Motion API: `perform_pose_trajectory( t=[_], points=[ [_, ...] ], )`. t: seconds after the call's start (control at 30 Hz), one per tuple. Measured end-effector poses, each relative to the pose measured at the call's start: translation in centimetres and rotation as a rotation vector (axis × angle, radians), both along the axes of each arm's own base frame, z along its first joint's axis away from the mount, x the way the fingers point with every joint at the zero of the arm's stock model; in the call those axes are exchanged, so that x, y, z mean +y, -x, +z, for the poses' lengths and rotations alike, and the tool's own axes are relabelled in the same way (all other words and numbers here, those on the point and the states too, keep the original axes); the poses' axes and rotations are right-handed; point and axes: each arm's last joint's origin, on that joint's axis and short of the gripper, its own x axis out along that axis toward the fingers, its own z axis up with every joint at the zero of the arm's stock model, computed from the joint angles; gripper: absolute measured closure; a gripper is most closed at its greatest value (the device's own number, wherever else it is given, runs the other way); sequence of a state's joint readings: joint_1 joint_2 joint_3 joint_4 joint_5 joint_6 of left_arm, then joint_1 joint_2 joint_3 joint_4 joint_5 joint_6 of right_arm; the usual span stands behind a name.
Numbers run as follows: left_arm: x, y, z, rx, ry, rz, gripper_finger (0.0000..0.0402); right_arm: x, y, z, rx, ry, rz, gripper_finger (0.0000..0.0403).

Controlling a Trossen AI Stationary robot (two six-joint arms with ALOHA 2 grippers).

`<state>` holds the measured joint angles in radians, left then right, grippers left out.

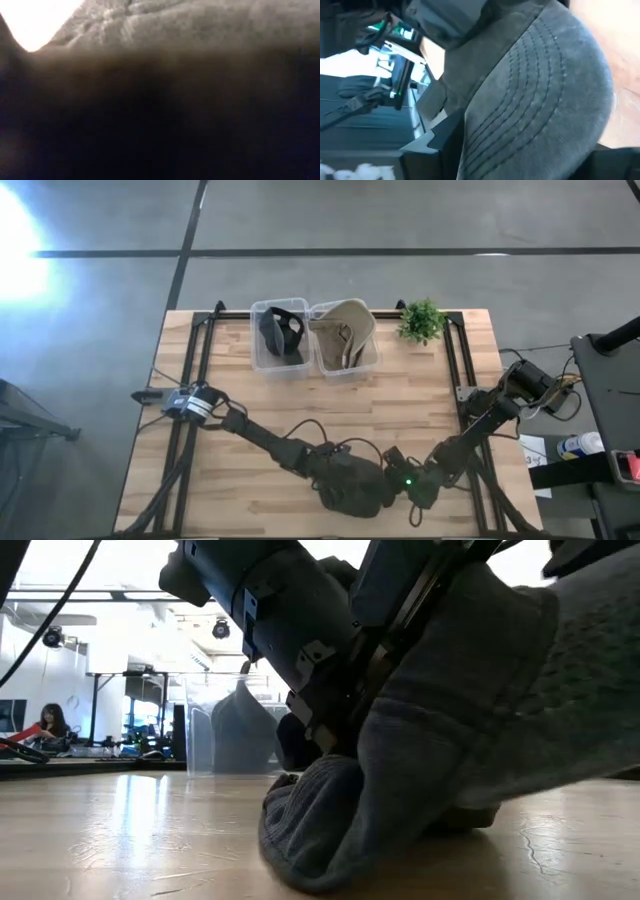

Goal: Pick & Place hat
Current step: Put the black cap into the left transparent container

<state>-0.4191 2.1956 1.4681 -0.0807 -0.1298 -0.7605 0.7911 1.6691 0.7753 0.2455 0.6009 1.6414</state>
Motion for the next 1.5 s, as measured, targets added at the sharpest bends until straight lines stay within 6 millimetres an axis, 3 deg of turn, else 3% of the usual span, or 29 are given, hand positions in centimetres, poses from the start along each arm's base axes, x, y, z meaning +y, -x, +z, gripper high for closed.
perform_pose_trajectory(
  t=[0.17, 0.3, 0.47, 0.6, 0.7, 0.97, 1.1, 1.27, 1.5],
  points=[
    [0.2, 0.2, 0.9, -0.005, -0.008, 0.010, 0.0310, -0.3, -0.3, 0.1, 0.018, 0.012, 0.047, 0.0234],
    [0.5, 1.1, 2.6, -0.003, -0.102, 0.044, 0.0310, -0.3, -0.2, 0.5, 0.011, 0.000, 0.051, 0.0287],
    [1.2, 3.1, 7.5, -0.085, -0.370, 0.159, 0.0309, -0.9, -0.2, 1.4, -0.003, 0.060, 0.073, 0.0379],
    [2.5, 5.0, 12.2, -0.149, -0.469, 0.204, 0.0309, -2.6, -0.6, 2.7, -0.009, 0.140, 0.074, 0.0387],
    [3.5, 7.0, 16.6, -0.226, -0.485, 0.208, 0.0309, -4.6, -1.3, 4.9, -0.077, 0.204, 0.066, 0.0388],
    [5.7, 15.7, 26.9, -0.460, -0.456, 0.371, 0.0309, -12.1, -3.6, 11.7, -0.239, 0.466, -0.009, 0.0389],
    [7.0, 20.3, 30.7, -0.582, -0.392, 0.375, 0.0309, -16.1, -5.8, 13.9, -0.251, 0.586, -0.071, 0.0389],
    [8.3, 24.3, 33.2, -0.663, -0.376, 0.375, 0.0309, -21.5, -10.0, 16.0, -0.241, 0.643, -0.114, 0.0389],
    [9.5, 26.4, 33.0, -0.650, -0.402, 0.386, 0.0310, -29.8, -16.6, 15.0, 0.052, 0.590, -0.180, 0.0389]
  ],
)
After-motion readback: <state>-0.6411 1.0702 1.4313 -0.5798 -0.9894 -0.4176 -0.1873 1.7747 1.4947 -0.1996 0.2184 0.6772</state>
